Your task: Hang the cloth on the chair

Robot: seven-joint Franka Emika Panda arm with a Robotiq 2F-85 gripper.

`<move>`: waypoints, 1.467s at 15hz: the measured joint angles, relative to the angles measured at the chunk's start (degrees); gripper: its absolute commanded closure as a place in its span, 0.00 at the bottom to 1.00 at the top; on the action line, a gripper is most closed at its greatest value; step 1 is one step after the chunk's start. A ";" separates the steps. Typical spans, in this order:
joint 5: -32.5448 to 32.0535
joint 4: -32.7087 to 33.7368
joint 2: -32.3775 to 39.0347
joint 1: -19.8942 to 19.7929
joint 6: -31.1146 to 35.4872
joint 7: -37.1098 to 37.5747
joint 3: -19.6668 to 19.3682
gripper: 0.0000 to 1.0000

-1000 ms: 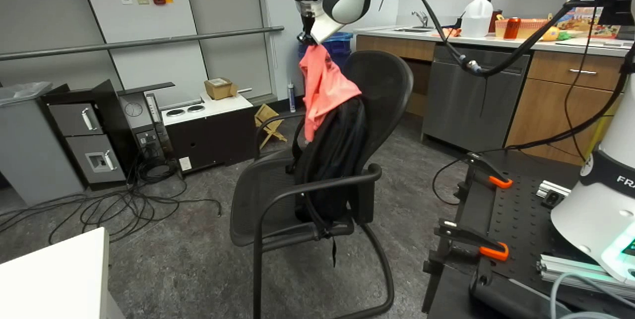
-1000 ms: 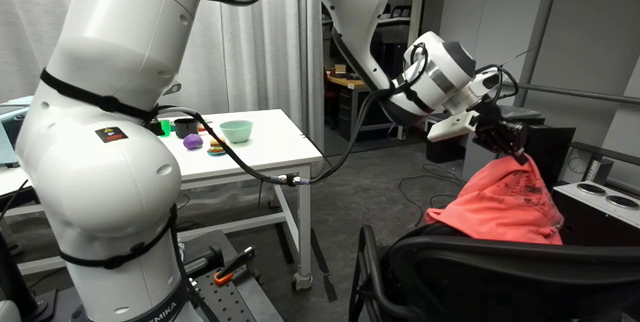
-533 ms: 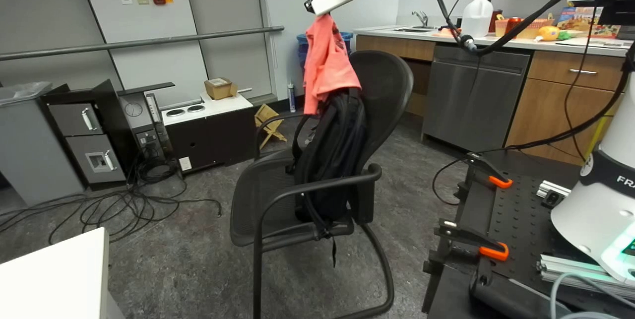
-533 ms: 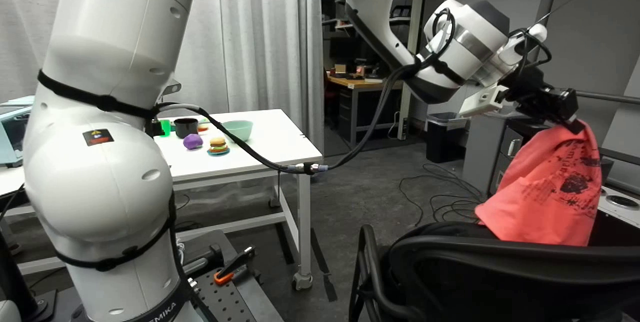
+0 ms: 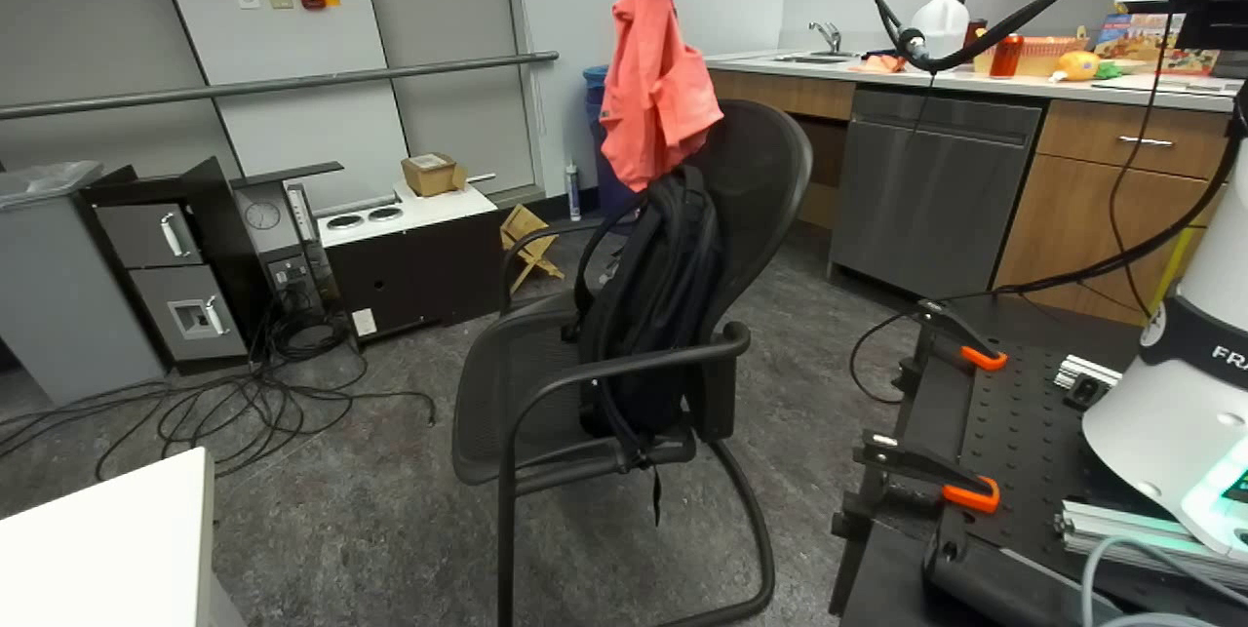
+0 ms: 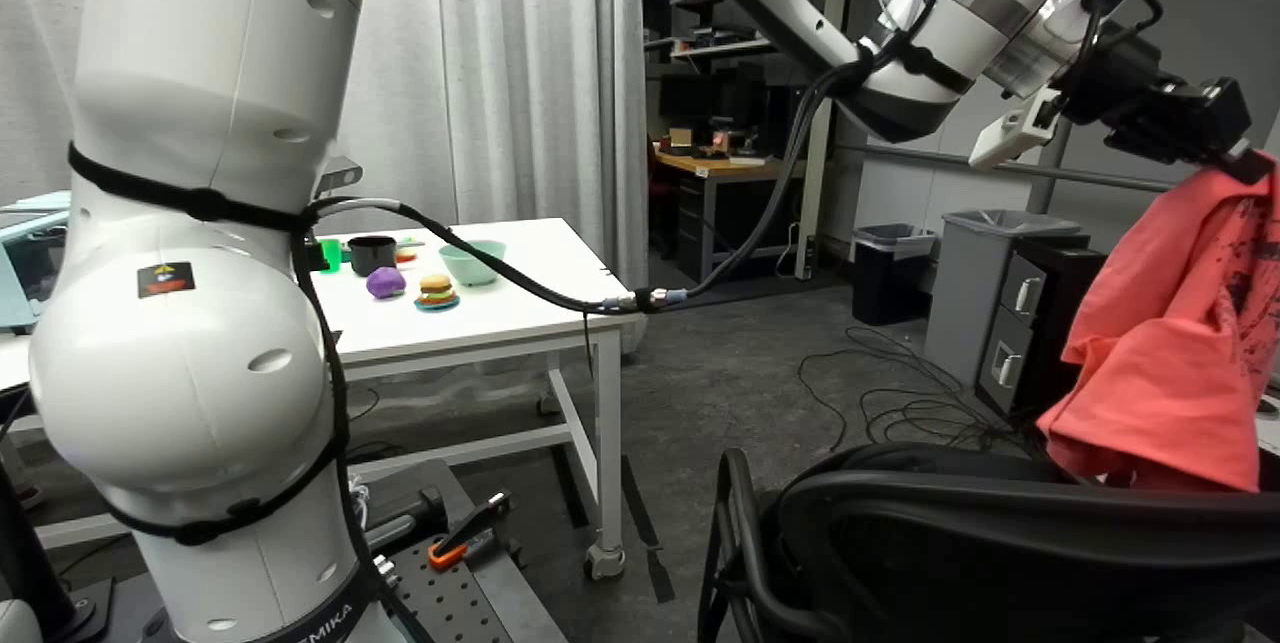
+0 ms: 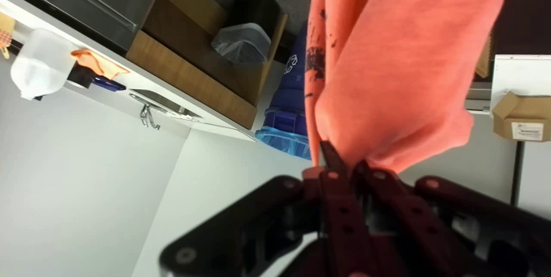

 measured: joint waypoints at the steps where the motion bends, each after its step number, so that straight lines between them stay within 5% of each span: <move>1: 0.00 0.57 -0.50 -0.60 -0.98 -0.09 0.65 0.98; 11: -1.22 1.53 -5.95 -4.69 -12.33 -2.12 4.17 0.98; 19: -1.12 -7.97 -10.27 -9.41 -20.68 -9.40 4.97 0.98; 20: -1.08 -9.35 -10.83 -9.81 -21.46 -10.43 5.02 0.68; 22: -1.07 -11.96 -11.78 -10.45 -23.29 -12.58 5.07 0.62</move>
